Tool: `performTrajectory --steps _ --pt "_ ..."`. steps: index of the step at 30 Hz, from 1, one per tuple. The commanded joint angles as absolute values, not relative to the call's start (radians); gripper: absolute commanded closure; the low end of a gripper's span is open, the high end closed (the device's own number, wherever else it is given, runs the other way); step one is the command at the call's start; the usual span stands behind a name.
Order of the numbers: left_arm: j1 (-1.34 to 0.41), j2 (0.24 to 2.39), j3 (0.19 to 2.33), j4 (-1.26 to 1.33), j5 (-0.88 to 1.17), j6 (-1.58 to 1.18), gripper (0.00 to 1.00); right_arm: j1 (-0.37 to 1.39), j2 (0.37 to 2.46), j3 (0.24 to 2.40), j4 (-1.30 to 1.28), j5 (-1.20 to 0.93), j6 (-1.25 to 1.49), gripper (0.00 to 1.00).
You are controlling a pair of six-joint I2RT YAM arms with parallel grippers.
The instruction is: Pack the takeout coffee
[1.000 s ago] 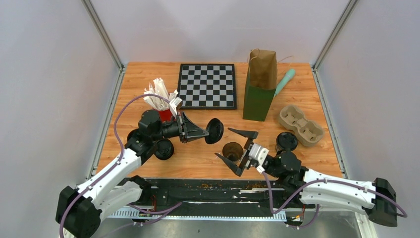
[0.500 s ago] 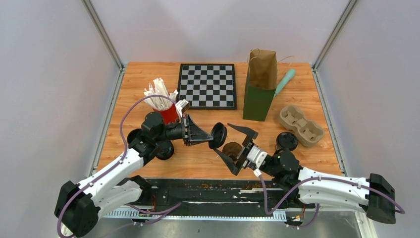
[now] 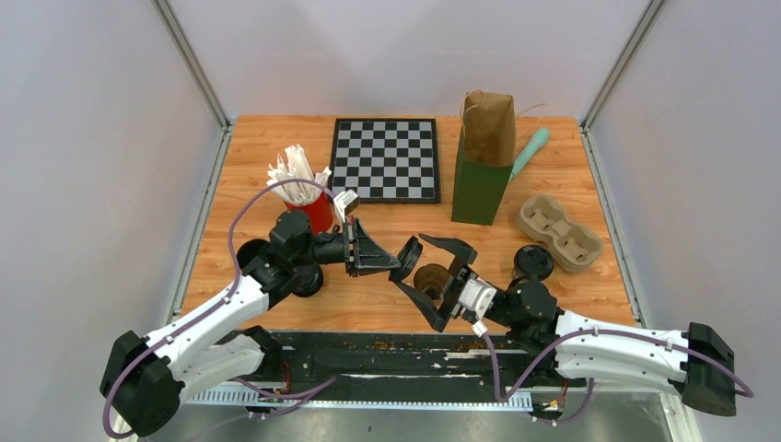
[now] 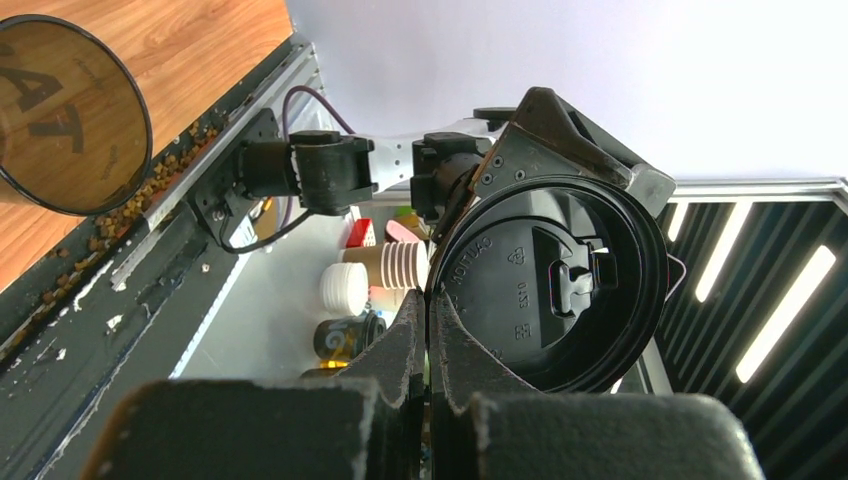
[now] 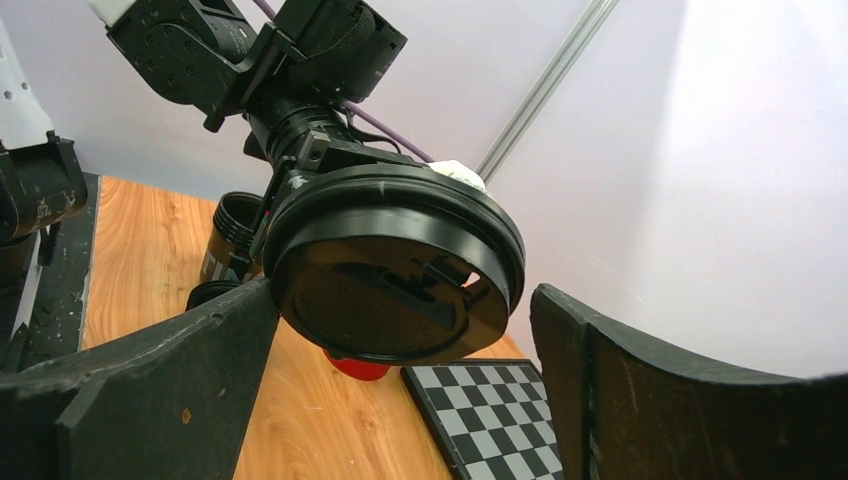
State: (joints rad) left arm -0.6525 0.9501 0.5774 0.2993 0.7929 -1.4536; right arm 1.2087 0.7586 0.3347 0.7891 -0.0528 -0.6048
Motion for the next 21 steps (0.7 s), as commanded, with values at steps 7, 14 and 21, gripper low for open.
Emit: performTrajectory --steps 7,14,21 --pt "-0.660 0.943 0.620 0.284 0.783 -1.429 1.00 1.219 0.777 0.387 0.767 -0.078 -0.609 0.05" --pt "-0.660 0.942 0.615 0.290 0.779 -1.441 1.00 1.224 0.799 0.397 0.775 -0.047 -0.598 0.07" --pt "-0.660 0.935 0.613 0.291 0.772 -1.445 0.85 1.224 0.802 0.396 0.768 -0.003 -0.551 0.09"
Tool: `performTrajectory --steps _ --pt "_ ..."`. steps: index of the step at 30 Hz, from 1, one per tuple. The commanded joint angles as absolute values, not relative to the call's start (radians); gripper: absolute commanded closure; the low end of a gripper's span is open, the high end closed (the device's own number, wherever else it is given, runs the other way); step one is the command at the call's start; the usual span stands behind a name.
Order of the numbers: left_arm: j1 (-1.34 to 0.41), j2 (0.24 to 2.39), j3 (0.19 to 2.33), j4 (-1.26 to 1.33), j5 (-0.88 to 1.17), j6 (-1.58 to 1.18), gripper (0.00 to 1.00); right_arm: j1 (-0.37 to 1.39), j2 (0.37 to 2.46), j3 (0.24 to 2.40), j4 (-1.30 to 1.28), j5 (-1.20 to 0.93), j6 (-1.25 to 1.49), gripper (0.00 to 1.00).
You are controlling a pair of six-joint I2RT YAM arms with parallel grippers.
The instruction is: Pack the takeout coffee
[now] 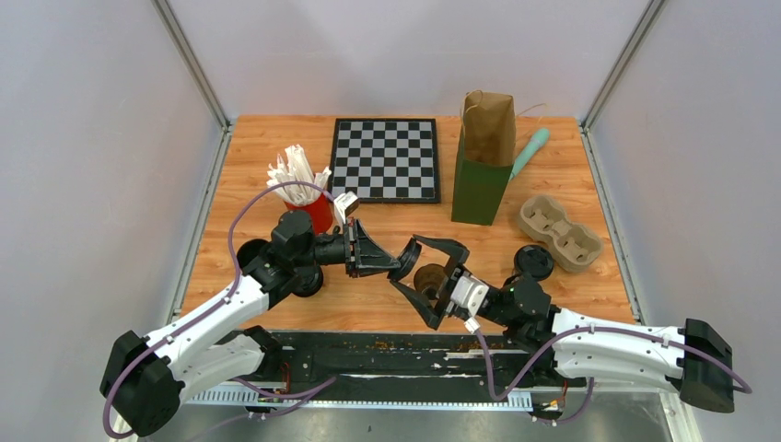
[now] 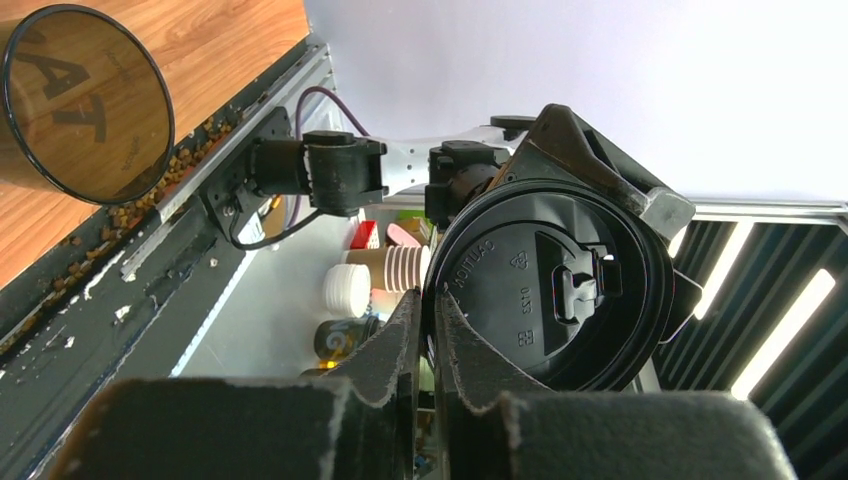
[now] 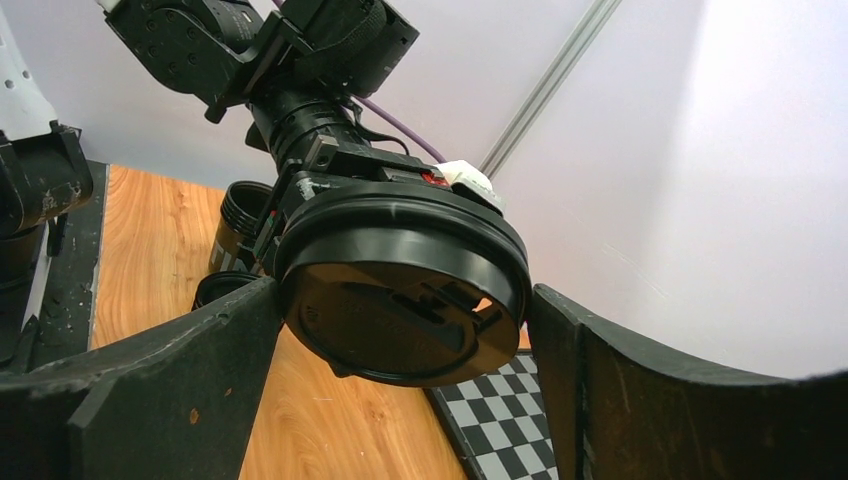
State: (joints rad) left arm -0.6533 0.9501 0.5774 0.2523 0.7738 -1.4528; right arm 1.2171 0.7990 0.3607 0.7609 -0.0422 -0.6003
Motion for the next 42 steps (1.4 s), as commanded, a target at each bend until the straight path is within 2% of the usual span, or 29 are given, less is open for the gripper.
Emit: performTrajectory --steps 1,7,11,14,18,24,26,28,36,42 --pt "-0.660 0.934 0.611 0.291 0.771 -1.445 0.83 1.223 0.801 0.398 0.764 0.027 -0.538 0.10" --pt "-0.660 0.929 0.613 0.226 0.737 -1.384 0.62 1.224 0.782 0.422 0.680 0.096 -0.466 0.11" --pt "-0.660 0.922 0.671 0.039 0.682 -1.233 0.58 1.223 0.766 0.437 0.613 0.137 -0.401 0.12" --pt "-0.658 0.916 0.719 -0.093 0.631 -1.116 0.49 1.224 0.746 0.457 0.531 0.181 -0.341 0.13" --pt "-0.644 0.907 0.772 -0.257 0.499 -0.965 0.42 1.224 0.713 0.516 0.341 0.249 -0.207 0.15" --pt "-0.639 0.897 0.919 -0.563 0.164 -0.687 0.23 1.224 0.711 0.663 -0.043 0.382 0.039 0.17" --pt "-0.639 0.882 0.946 -0.614 0.062 -0.628 0.14 1.223 0.728 0.717 -0.163 0.405 0.103 0.18" --pt "-0.638 0.862 0.959 -0.641 0.009 -0.569 0.01 1.224 0.750 0.768 -0.276 0.432 0.168 0.18" --pt "-0.638 0.742 0.898 -0.656 -0.091 -0.399 0.00 1.210 0.884 0.934 -0.654 0.461 0.383 0.15" --pt "-0.639 0.595 0.782 -0.591 -0.083 -0.290 0.00 1.130 0.989 1.025 -0.848 0.365 0.418 0.15"
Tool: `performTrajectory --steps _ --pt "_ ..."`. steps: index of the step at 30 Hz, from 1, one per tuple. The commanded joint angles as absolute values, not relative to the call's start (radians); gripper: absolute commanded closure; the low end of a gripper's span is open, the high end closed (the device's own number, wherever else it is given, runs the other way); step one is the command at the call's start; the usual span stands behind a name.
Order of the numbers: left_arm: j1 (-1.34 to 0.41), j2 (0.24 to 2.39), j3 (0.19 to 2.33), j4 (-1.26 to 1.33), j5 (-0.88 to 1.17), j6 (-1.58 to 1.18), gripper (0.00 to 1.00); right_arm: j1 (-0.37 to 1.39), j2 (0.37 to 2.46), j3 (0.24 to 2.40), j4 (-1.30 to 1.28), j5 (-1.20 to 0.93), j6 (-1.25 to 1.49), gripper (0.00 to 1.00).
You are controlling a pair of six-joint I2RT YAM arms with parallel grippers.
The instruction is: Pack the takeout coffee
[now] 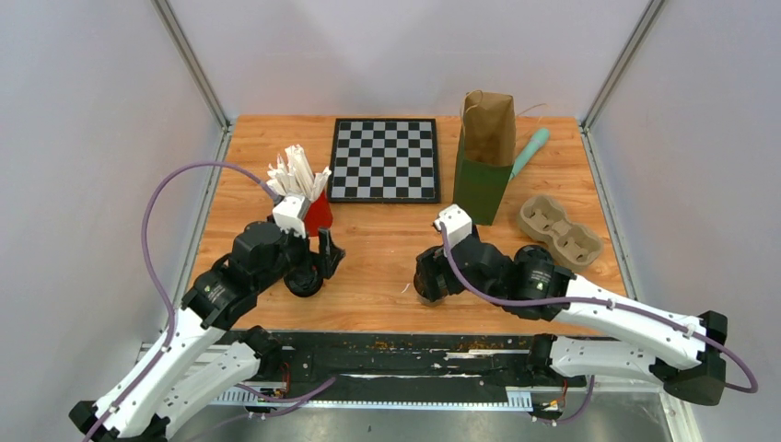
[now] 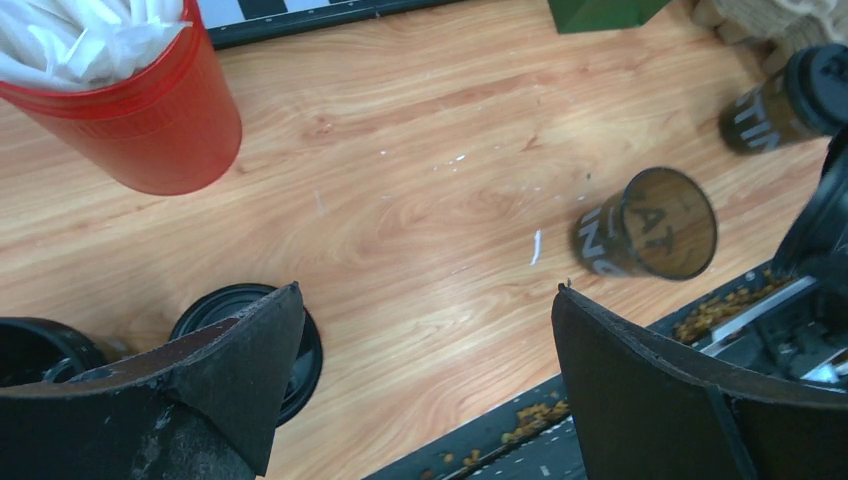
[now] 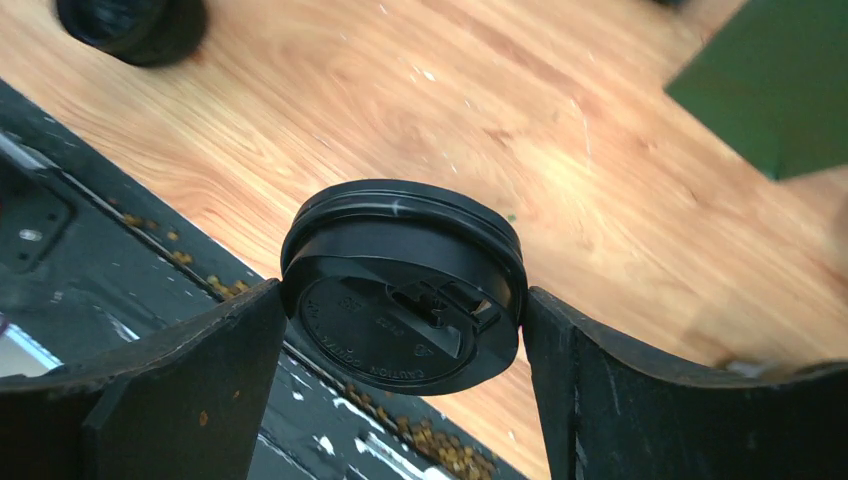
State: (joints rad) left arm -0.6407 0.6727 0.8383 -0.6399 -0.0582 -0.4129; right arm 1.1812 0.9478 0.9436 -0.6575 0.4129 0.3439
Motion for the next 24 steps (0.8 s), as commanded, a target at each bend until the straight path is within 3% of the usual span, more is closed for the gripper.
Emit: performTrajectory --steps 1,10,24 --pt "-0.639 0.573 0.765 -0.580 -0.082 -0.280 0.00 1.106 1.007 1.040 -0.872 0.343 0.417 0.15" --pt "-0.639 0.476 0.751 -0.553 -0.090 -0.261 0.00 0.906 1.181 1.170 -0.989 0.076 0.343 0.15" --pt "-0.641 0.439 0.751 -0.561 -0.100 -0.262 0.00 0.864 1.569 1.433 -1.162 -0.052 0.190 0.12"
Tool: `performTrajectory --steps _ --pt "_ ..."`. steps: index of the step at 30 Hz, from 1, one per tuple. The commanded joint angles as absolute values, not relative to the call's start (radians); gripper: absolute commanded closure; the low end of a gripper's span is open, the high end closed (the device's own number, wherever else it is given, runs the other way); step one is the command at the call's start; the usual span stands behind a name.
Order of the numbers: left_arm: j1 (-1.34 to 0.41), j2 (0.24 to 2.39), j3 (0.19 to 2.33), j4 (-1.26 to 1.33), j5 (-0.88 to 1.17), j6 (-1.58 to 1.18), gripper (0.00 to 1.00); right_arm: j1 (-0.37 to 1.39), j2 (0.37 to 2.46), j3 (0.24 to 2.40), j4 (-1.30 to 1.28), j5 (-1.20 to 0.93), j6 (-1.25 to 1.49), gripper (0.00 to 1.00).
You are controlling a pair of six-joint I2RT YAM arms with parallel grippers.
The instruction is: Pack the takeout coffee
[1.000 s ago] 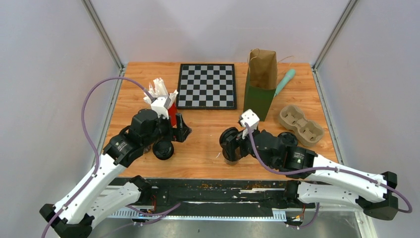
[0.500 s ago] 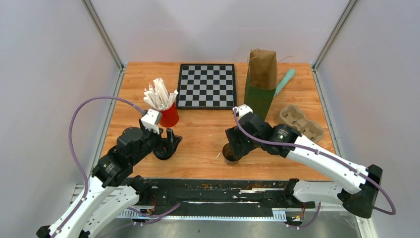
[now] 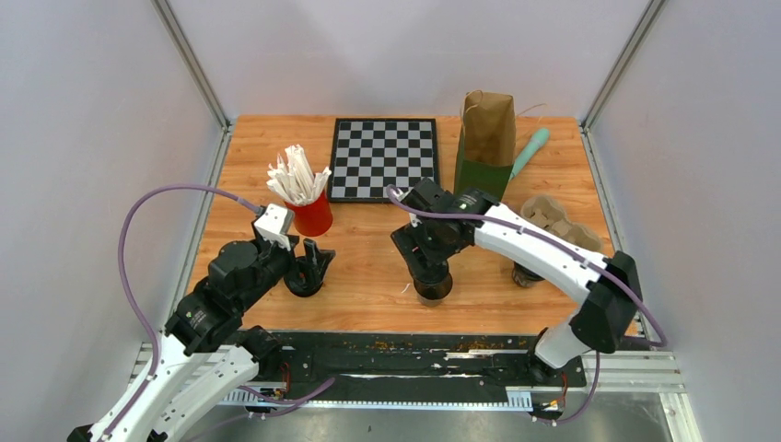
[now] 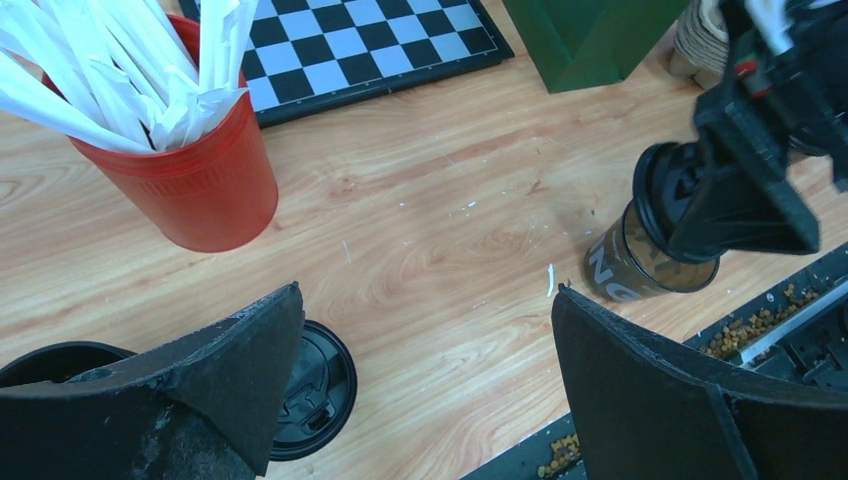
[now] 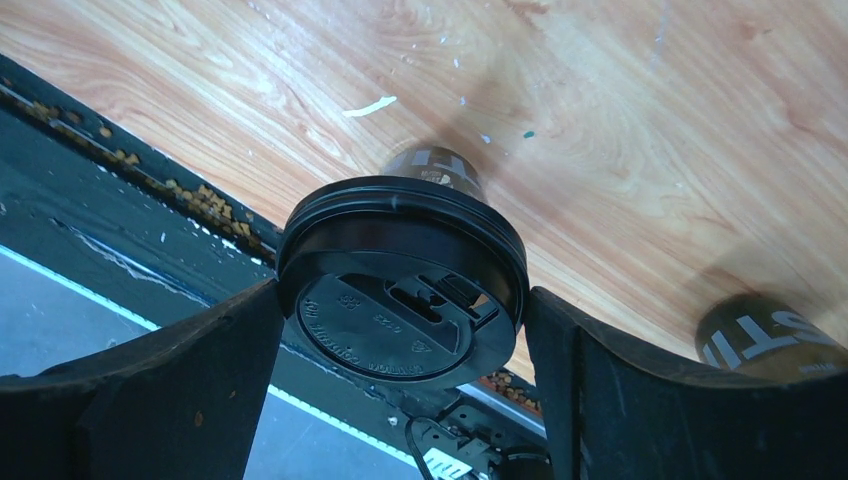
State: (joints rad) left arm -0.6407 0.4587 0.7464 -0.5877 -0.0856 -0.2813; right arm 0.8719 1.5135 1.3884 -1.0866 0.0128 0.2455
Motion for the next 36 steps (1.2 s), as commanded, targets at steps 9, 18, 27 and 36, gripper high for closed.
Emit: performTrajectory --steps 9,18,27,36 --pt "-0.640 0.425 0.746 -0.558 -0.100 -0.262 0.00 0.850 1.631 1.429 -1.177 -0.087 0.172 0.11" --pt "-0.639 0.426 0.746 -0.557 -0.104 -0.262 0.00 0.845 1.654 1.411 -1.167 -0.113 0.163 0.11" --pt "-0.640 0.427 0.746 -0.561 -0.110 -0.263 0.00 0.841 1.661 1.387 -1.149 -0.085 0.163 0.08" --pt "-0.641 0.428 0.744 -0.560 -0.110 -0.265 0.00 0.834 1.654 1.381 -1.150 -0.072 0.166 0.08"
